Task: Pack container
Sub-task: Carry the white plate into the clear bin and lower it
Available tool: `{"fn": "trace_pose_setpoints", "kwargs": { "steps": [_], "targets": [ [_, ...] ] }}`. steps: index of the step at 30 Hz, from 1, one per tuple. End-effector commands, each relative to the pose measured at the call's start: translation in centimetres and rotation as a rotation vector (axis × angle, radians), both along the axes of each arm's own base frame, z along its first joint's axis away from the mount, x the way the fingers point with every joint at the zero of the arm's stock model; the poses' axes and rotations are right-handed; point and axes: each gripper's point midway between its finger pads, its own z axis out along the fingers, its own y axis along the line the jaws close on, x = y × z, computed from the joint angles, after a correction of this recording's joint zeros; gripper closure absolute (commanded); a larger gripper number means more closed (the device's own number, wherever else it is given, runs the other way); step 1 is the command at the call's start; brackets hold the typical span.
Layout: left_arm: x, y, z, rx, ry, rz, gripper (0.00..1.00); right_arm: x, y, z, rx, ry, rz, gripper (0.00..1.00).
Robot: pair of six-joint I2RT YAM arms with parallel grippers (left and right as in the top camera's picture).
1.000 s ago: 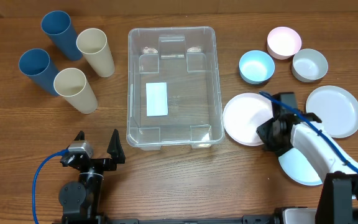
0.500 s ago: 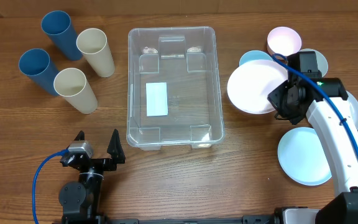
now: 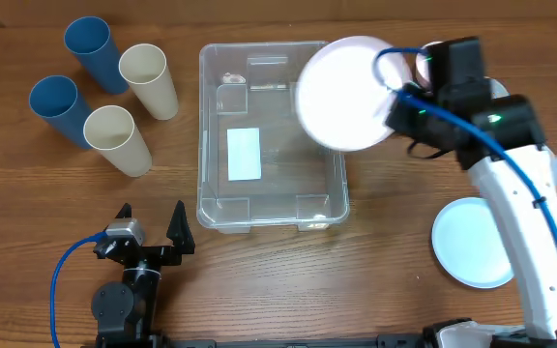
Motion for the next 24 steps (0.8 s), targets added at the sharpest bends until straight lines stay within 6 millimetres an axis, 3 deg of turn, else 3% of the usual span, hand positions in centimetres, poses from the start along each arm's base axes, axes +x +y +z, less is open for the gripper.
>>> {"fn": "trace_pose_setpoints", "kwargs": {
  "steps": [1, 11, 15, 17, 24],
  "targets": [
    [0.0, 0.3, 0.0, -0.012, -0.004, 0.015, 0.00, -0.7, 3.9, -0.1, -0.041, -0.013, 0.122, 0.96],
    [0.0, 0.3, 0.0, -0.012, -0.004, 0.015, 0.00, -3.0, 9.8, -10.7, -0.175, 0.232, 0.340, 0.96],
    [0.0, 0.3, 0.0, -0.012, -0.004, 0.015, 0.00, -3.0, 10.2, -14.2, -0.226, 0.313, 0.351, 0.96],
    [0.0, 0.3, 0.0, -0.012, -0.004, 0.015, 0.00, -3.0, 10.2, -15.0, -0.234, 0.335, 0.351, 0.96],
    [0.0, 0.3, 0.0, -0.012, -0.004, 0.015, 0.00, -2.9, 10.3, -15.1, -0.232, 0.330, 0.352, 0.96]
  ]
}}
